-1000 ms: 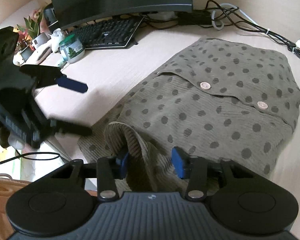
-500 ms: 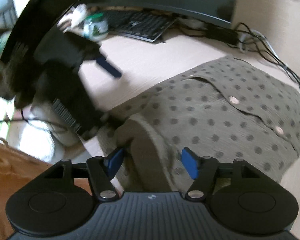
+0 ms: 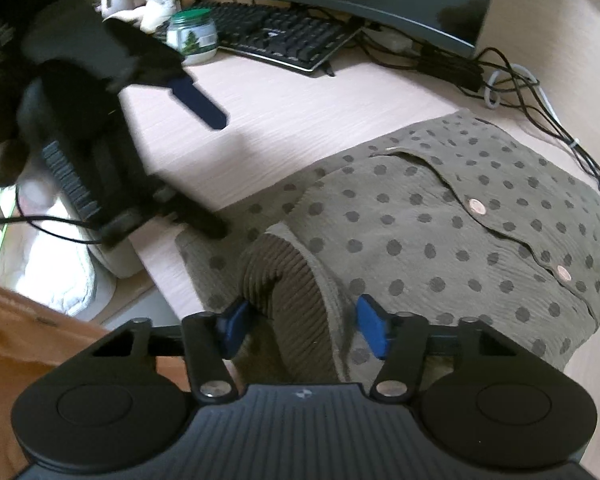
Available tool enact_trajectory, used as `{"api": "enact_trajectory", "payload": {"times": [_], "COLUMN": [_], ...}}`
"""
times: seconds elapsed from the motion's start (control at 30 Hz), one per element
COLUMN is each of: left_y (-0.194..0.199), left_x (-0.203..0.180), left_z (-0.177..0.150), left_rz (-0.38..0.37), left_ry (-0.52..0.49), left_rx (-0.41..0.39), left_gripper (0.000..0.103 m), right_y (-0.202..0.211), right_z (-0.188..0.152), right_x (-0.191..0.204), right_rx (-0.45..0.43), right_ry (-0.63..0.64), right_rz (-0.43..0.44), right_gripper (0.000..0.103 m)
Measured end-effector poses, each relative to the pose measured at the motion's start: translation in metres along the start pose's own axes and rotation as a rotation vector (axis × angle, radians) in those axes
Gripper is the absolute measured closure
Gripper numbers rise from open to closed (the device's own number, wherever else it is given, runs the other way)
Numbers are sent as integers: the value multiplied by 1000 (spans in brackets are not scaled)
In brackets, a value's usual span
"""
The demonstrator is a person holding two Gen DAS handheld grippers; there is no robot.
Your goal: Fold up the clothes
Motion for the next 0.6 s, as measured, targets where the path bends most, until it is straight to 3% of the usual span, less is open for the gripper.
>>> {"api": "enact_trajectory", "payload": {"times": [0.4, 0.6], "left_y": [-19, -23], "left_x": [-13, -6], "left_z": [-9, -4], "left_rz": [19, 34], "left_ry": [-81, -59], "left_rx": [52, 40], "left_gripper": [0, 0], "right_y": [0, 3], "right_z": [3, 2], "right_x": [-17, -32], "right_rx": [-3, -18], "right_ry": [-133, -251], "right_rz": [61, 121], "right_gripper": [53, 58]}}
Point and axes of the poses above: each gripper's, at about its wrist camera, not at the fingertips, and y roughly against the way its jaws point, x to its left, z to its top, the point moved 6 cm from there along -y, roughly the way its jaws point
